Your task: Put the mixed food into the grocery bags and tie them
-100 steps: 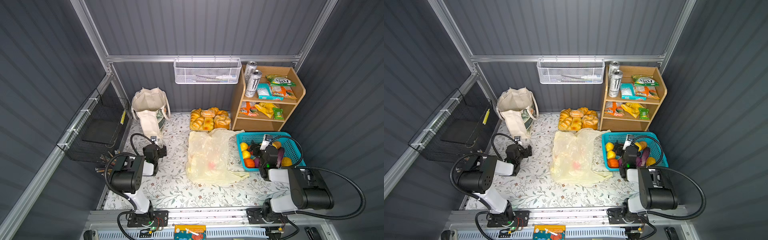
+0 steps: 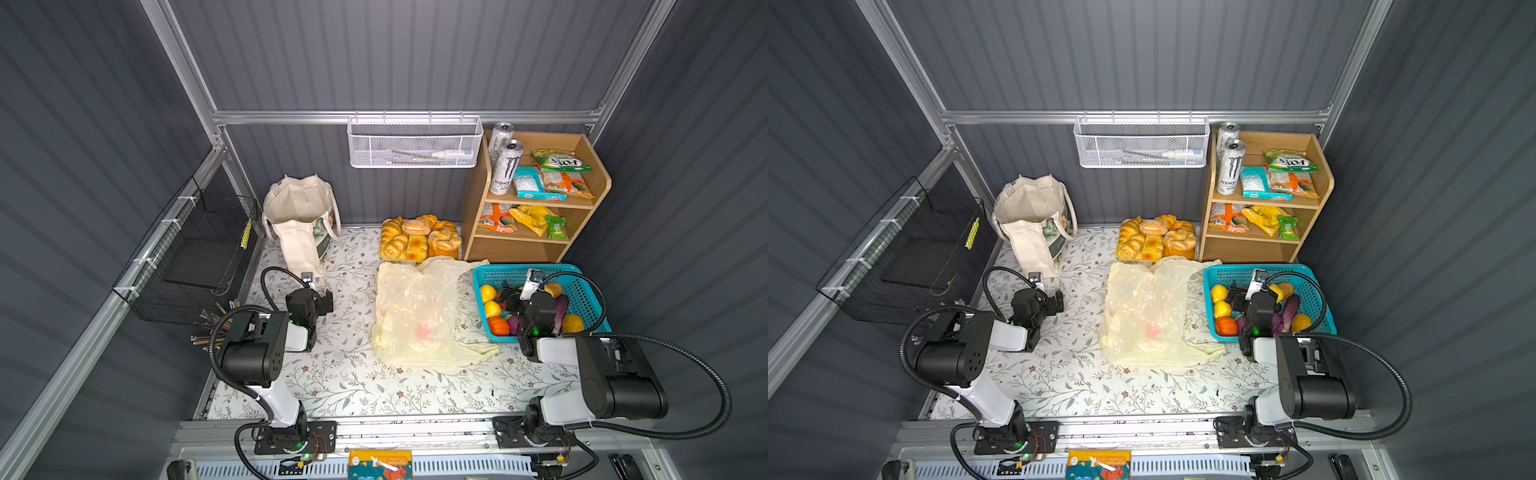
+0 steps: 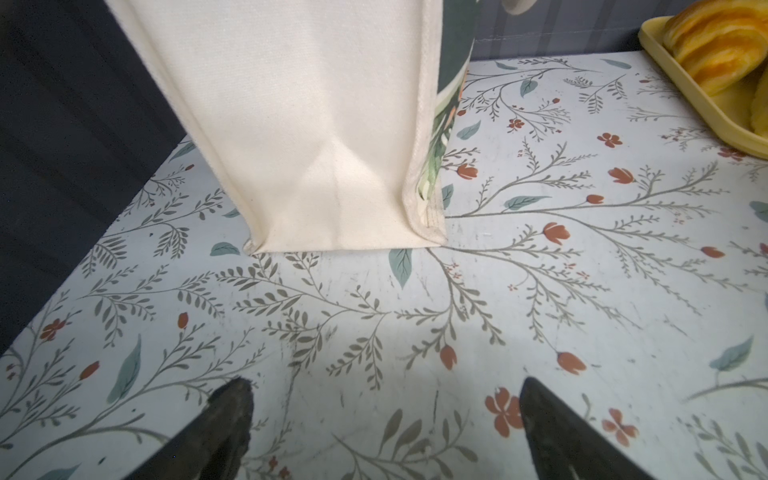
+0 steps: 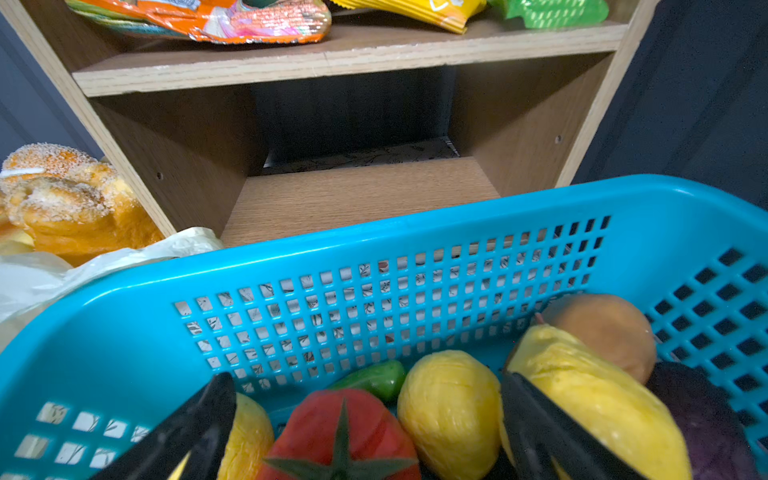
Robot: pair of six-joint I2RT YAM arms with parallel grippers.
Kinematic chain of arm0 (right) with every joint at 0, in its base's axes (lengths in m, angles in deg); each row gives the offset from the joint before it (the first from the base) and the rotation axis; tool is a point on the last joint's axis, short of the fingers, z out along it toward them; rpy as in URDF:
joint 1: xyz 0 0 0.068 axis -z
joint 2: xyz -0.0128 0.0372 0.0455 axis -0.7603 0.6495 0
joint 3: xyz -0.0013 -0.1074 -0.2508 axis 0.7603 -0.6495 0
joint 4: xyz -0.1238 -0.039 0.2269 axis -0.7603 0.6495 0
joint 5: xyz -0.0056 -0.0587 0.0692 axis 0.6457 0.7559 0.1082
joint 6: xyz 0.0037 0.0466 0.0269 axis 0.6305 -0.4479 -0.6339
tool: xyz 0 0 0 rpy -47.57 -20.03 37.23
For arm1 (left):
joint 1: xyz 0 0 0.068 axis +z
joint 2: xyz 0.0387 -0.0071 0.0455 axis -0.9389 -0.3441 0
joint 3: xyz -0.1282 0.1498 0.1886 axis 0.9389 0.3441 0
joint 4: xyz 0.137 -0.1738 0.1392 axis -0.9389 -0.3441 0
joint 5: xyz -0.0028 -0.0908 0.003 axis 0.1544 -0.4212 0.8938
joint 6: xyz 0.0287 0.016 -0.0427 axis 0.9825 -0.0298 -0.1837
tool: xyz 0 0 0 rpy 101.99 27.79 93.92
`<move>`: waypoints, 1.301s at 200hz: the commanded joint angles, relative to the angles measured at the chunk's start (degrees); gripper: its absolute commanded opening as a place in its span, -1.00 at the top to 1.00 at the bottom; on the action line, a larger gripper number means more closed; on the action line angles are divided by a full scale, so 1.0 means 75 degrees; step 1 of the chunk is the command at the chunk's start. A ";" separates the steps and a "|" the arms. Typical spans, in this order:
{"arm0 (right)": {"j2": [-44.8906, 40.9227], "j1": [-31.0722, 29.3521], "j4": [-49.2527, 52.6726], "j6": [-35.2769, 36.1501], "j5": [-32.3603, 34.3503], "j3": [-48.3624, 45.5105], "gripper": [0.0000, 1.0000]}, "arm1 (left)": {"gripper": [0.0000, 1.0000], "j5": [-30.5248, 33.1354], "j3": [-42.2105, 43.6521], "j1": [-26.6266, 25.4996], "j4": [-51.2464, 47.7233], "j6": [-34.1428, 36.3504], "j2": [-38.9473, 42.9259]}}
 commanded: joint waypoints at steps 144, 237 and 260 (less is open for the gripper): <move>-0.2929 0.0150 0.0893 -0.0314 0.0067 -0.0633 -0.98 | -0.98 -0.0047 -0.0293 0.0013 -0.1251 -0.0035 0.1531; -0.5675 0.0242 0.6635 -0.3772 -0.2306 0.2626 -0.98 | -1.00 -0.0598 -0.4782 -0.1093 -0.7201 -0.1302 0.3213; -0.5057 0.0143 0.7809 -0.3919 -0.3497 0.3556 -0.98 | -1.00 -0.0684 -0.6805 -0.1182 -0.8687 -0.1258 0.2226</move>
